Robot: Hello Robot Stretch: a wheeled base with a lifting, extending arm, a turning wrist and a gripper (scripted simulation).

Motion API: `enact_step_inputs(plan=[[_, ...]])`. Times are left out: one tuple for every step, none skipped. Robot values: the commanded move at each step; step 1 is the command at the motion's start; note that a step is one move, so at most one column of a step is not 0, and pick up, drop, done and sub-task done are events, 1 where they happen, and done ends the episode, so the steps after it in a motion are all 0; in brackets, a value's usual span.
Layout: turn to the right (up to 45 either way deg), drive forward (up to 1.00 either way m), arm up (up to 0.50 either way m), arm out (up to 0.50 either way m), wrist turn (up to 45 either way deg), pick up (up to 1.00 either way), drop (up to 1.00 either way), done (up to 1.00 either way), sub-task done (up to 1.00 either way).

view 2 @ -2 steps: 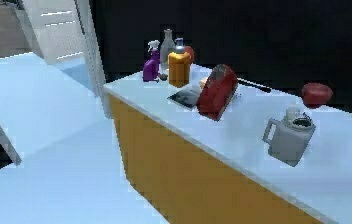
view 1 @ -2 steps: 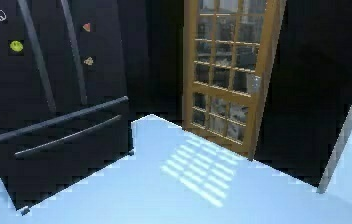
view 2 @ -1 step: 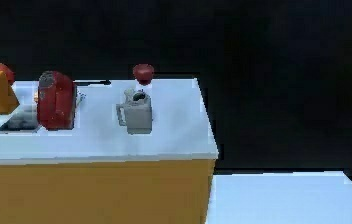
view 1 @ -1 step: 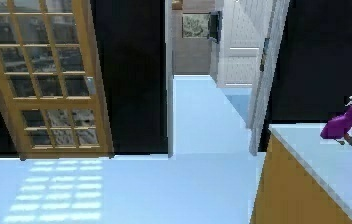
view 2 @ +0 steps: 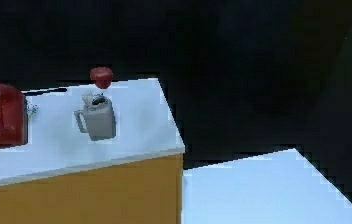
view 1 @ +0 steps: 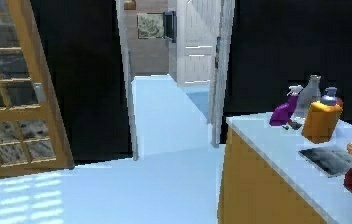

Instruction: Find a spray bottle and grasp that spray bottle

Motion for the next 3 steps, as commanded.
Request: enact_step_inputs(plan=[[0.0,0.70,0.00,0.00,0.0,0.00,0.00,0.00,0.00],[-24.0,0.00,0.00,0.00,0.0,0.00,0.00,0.00,0.00],[0.0,0.00,0.50,0.00,0.0,0.00,0.00,0.00,0.00]])
